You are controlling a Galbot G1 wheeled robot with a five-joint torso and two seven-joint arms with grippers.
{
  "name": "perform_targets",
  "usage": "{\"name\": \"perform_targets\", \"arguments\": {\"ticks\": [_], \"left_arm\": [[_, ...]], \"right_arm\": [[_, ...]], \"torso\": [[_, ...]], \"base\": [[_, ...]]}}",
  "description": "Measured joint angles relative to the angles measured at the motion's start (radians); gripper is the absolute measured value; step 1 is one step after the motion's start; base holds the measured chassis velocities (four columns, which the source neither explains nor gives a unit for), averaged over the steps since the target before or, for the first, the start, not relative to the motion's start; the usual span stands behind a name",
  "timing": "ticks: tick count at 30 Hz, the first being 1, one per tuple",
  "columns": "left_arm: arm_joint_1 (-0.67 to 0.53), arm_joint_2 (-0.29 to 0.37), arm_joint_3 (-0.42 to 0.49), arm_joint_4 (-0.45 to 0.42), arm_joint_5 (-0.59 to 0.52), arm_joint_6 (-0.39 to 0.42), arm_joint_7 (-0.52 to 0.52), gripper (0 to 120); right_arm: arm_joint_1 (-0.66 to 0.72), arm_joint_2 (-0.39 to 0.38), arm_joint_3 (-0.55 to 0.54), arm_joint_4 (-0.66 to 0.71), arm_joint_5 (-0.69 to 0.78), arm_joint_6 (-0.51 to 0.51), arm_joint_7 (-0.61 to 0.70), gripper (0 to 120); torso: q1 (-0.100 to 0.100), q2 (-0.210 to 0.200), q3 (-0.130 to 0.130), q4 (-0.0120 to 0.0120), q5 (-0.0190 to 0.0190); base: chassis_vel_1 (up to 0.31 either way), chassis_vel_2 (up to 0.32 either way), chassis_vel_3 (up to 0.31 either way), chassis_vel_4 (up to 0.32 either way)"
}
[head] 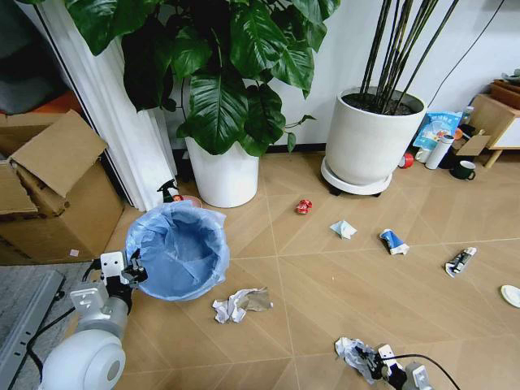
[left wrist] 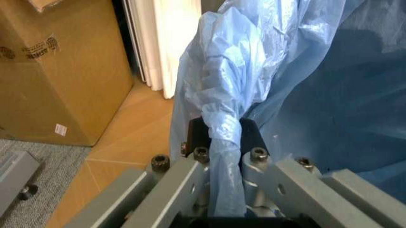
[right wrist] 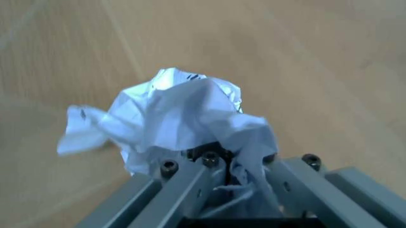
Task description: Pick up the trash bin and place the garbage on the floor into it.
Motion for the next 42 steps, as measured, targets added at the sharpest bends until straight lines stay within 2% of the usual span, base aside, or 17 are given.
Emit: {"name": "perform_targets", "arguments": {"ticks": [10, 13, 14, 18, 19, 21, 23, 25, 28, 29, 30, 32, 34, 35, 37, 39, 42], "left_arm": [[-0.006, 0.021, 0.0, 0.014, -0.004, 0.003, 0.019, 0], [-0.012, 0.039, 0.004, 0.031, -0.015, 0.009, 0.024, 0], [-0.012, 0.039, 0.004, 0.031, -0.015, 0.009, 0.024, 0], [-0.022, 0.057, 0.016, 0.055, -0.03, 0.02, 0.026, 0], [-0.026, 0.065, 0.021, 0.063, -0.036, 0.022, 0.026, 0], [-0.031, 0.074, 0.024, 0.073, -0.042, 0.024, 0.026, 0], [-0.039, 0.087, 0.031, 0.093, -0.051, 0.029, 0.027, 0], [-0.047, 0.098, 0.037, 0.108, -0.062, 0.036, 0.028, 0], [-0.074, 0.121, 0.055, 0.148, -0.095, 0.055, 0.032, 0], [-0.083, 0.128, 0.06, 0.158, -0.107, 0.062, 0.034, 0], [-0.083, 0.128, 0.06, 0.158, -0.107, 0.062, 0.034, 0], [-0.107, 0.143, 0.07, 0.183, -0.142, 0.082, 0.034, 0], [-0.131, 0.158, 0.078, 0.199, -0.184, 0.108, 0.036, 0], [-0.131, 0.158, 0.078, 0.199, -0.184, 0.108, 0.036, 0], [-0.154, 0.176, 0.083, 0.209, -0.237, 0.142, 0.044, 0], [-0.163, 0.183, 0.086, 0.212, -0.26, 0.153, 0.044, 0], [-0.201, 0.203, 0.094, 0.232, -0.301, 0.177, 0.047, 0]], "right_arm": [[0.019, -0.044, 0.012, 0.147, 0.077, -0.041, 0.055, 0], [0.039, -0.102, 0.001, 0.307, 0.189, -0.125, 0.093, 0], [0.039, -0.102, 0.001, 0.307, 0.189, -0.125, 0.093, 0], [0.08, -0.168, -0.019, 0.49, 0.316, -0.199, 0.154, 0], [0.096, -0.186, -0.028, 0.528, 0.348, -0.213, 0.175, 0], [0.111, -0.205, -0.04, 0.559, 0.375, -0.224, 0.195, 0], [0.148, -0.24, -0.069, 0.602, 0.42, -0.248, 0.224, 0], [0.189, -0.263, -0.105, 0.627, 0.452, -0.264, 0.24, 0], [0.326, -0.299, -0.219, 0.64, 0.493, -0.288, 0.264, 0], [0.379, -0.304, -0.263, 0.637, 0.499, -0.292, 0.267, 0], [0.379, -0.304, -0.263, 0.637, 0.499, -0.292, 0.267, 0], [0.489, -0.307, -0.377, 0.629, 0.528, -0.31, 0.28, 0], [0.586, -0.304, -0.49, 0.629, 0.58, -0.331, 0.304, 0], [0.586, -0.304, -0.49, 0.629, 0.58, -0.331, 0.304, 0], [0.699, -0.292, -0.623, 0.631, 0.637, -0.346, 0.332, 0], [0.73, -0.288, -0.659, 0.631, 0.646, -0.347, 0.336, 0], [0.84, -0.265, -0.8, 0.614, 0.663, -0.348, 0.341, 0]], "torso": [[0.0, 0.0, 0.0, -0.0001, 0.0003], [0.0, 0.0, 0.0, 0.0, -0.0002], [0.0, 0.0, 0.0, 0.0, -0.0002], [0.0, 0.0, 0.0, 0.0002, -0.0009], [0.0, 0.0, 0.0, 0.0001, 0.0006], [0.0, 0.0, 0.0, 0.0001, 0.0006], [0.0, 0.0, 0.0, 0.0, -0.0009], [0.0, 0.0, 0.0, 0.0, 0.0004], [0.0, 0.0, 0.0, -0.0001, -0.0006], [0.0, 0.0, 0.0, 0.0002, 0.0002], [0.0, 0.0, 0.0, 0.0002, 0.0002], [0.0, 0.0, 0.0, 0.0002, -0.0004], [0.0, 0.0, 0.0, 0.0002, -0.0001], [0.0, 0.0, 0.0, 0.0002, -0.0001], [0.0, 0.0, 0.0, 0.0003, -0.0002], [0.0, 0.0, 0.0, 0.0003, 0.0], [0.0, 0.0, 0.0, 0.0002, -0.0003]], "base": [[0.0, 0.0, 0.0, 0.0], [0.0, 0.0, 0.0, 0.0], [0.0, 0.0, 0.0, 0.0], [0.0, 0.0, 0.0, 0.0], [0.0, 0.0, 0.0, 0.0], [0.0, 0.0, 0.0, 0.0], [0.0, 0.0, 0.0, 0.0], [0.0, 0.0, 0.0, 0.0], [0.0, 0.0, 0.0, 0.0], [0.0, 0.0, 0.0, 0.0], [0.0, 0.0, 0.0, 0.0], [0.0, 0.0, 0.0, 0.0], [0.0, 0.0, 0.0, 0.0], [0.0, 0.0, 0.0, 0.0], [0.0, 0.0, 0.0, 0.0], [0.0, 0.0, 0.0, 0.0], [0.0, 0.0, 0.0, 0.0]]}}
